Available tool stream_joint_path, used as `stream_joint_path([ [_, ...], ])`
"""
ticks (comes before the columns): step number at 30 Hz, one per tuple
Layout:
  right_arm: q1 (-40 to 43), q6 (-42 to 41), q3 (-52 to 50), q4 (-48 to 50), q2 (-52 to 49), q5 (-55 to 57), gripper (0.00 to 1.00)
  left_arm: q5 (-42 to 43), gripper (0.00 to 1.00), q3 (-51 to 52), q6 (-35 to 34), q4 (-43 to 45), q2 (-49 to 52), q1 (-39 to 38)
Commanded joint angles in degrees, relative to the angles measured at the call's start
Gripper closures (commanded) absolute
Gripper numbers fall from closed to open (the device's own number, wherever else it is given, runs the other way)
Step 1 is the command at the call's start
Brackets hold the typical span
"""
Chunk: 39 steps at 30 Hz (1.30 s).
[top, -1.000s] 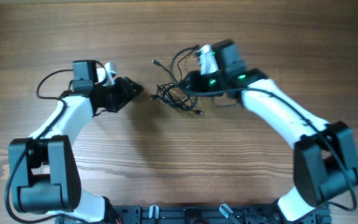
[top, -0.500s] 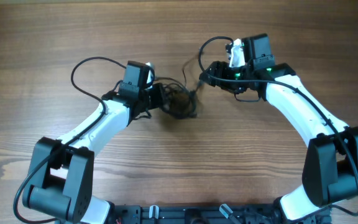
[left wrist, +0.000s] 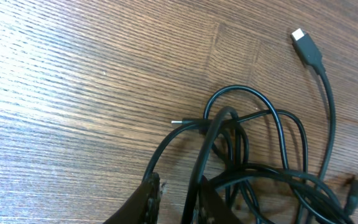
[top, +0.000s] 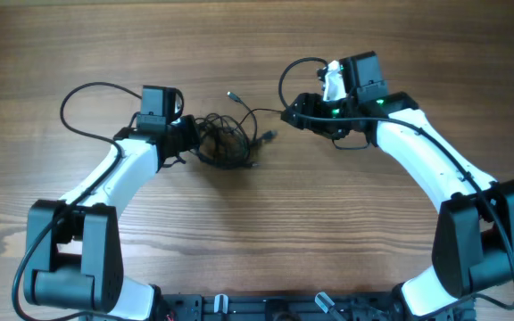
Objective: Untangle cables
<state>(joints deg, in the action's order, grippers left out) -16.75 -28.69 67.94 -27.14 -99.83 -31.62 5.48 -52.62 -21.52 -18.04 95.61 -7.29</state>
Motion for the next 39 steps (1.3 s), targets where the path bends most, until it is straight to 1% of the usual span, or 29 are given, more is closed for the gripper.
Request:
stream_joint_path([
  [1, -1.0, 0.2, -0.2, 0.6, 0.8, 0.7, 0.27, 3.5, 0.78, -0.7, 0.1, 0.0, 0.3, 1.2],
  [2, -1.2, 0.2, -0.2, 0.8, 0.8, 0.8, 0.27, 3.5, 0.72, -0.7, 0.1, 0.0, 0.3, 1.1],
  [3, -1.3, 0.2, -0.2, 1.0, 0.8, 1.0, 0.27, 4.3, 0.60, -0.7, 0.1, 0.2, 0.3, 1.1],
  [4, -1.4, 0.0, -0.2, 1.1, 0.8, 1.9, 0.27, 6.5, 0.54, -0.7, 0.1, 0.7, 0.3, 1.1],
  [5, -1.4, 0.0, -0.2, 1.3, 0.8, 2.5, 0.27, 10.1, 0.43, -0.7, 0.1, 1.4, 0.3, 1.1],
  [6, -1.4, 0.0, -0.2, 1.7, 0.8, 2.7, 0.27, 12.9, 0.41, -0.7, 0.1, 1.9, 0.3, 1.0],
  [9, -1.4, 0.0, -0.2, 2.7, 0.8, 2.7, 0.27, 11.6, 0.38, -0.7, -0.3, 1.9, 0.7, -0.2],
  [10, -1.4, 0.0, -0.2, 2.9, 0.8, 2.6, 0.27, 10.1, 0.40, -0.7, -1.6, 1.9, 1.1, -0.7],
  [11, -1.4, 0.2, -0.2, 3.2, 0.8, 2.4, 0.27, 7.9, 0.53, -0.7, -3.2, 1.9, 2.0, -1.2],
  [12, -1.4, 0.2, -0.2, 3.7, 0.8, 2.4, 0.26, 6.9, 0.63, -0.7, -3.4, 1.9, 3.0, -1.6],
  [16, -1.4, 0.2, -0.2, 7.7, 0.8, 0.5, 0.24, 6.9, 0.73, -0.7, -3.3, 3.0, 7.1, -2.0],
  [18, -1.5, 0.2, -0.2, 9.1, 0.8, -0.9, 0.23, 6.9, 0.83, -0.7, -1.2, 3.3, 7.5, -2.0],
  [21, -2.7, 0.6, -0.2, 10.1, 0.8, -0.8, 0.23, 7.6, 0.88, -0.7, 3.4, 3.8, 7.5, -2.0],
  [24, -5.0, 1.7, -0.2, 10.7, 0.6, 1.0, 0.23, 9.9, 0.88, -0.7, 9.5, 4.3, 7.5, -2.0],
  [25, -5.8, 1.8, -0.2, 10.9, 0.4, 2.2, 0.25, 10.0, 0.88, -0.7, 11.6, 4.3, 7.5, -2.0],
  [26, -6.4, 1.7, -0.2, 11.2, 0.1, 3.4, 0.36, 9.9, 0.89, -0.8, 12.6, 4.3, 7.5, -2.0],
  [28, -7.7, 1.7, -0.2, 12.5, -1.1, 5.1, 0.70, 11.5, 0.95, -1.6, 13.0, 4.4, 7.5, -1.9],
  [30, -8.5, 1.5, -0.2, 13.5, -2.5, 5.0, 0.79, 16.0, 0.96, -2.4, 15.6, 4.3, 7.0, -1.9],
  [31, -8.8, 1.5, -0.2, 13.6, -3.4, 5.0, 0.91, 17.2, 0.96, -2.7, 15.6, 4.3, 6.1, -1.9],
  [32, -9.0, 1.5, -0.2, 13.6, -3.9, 4.7, 0.96, 17.9, 0.96, -2.7, 15.5, 4.3, 5.1, -1.8],
  [34, -9.0, 1.5, -0.2, 12.9, -4.5, 2.6, 0.96, 19.4, 0.96, -2.7, 15.5, 3.9, 3.0, -1.5],
  [35, -9.0, 1.5, -0.2, 12.8, -4.6, 0.5, 0.96, 20.6, 0.96, -2.7, 14.2, 3.7, 1.3, -0.9],
  [36, -9.0, 1.5, -0.2, 12.8, -4.6, -1.3, 0.94, 21.5, 0.96, -2.7, 11.3, 3.7, -0.3, -0.1],
  [37, -9.0, 1.5, -0.2, 13.0, -4.6, -3.7, 0.89, 22.5, 0.96, -2.7, 8.3, 3.7, -1.6, 0.9],
  [38, -9.0, 1.4, -0.2, 13.1, -4.6, -5.6, 0.81, 24.5, 0.96, -2.7, 4.8, 3.9, -3.2, 2.2],
  [39, -9.0, 0.1, -0.2, 13.1, -4.6, -7.3, 0.76, 26.7, 0.96, -2.7, 2.5, 4.3, -4.2, 3.3],
])
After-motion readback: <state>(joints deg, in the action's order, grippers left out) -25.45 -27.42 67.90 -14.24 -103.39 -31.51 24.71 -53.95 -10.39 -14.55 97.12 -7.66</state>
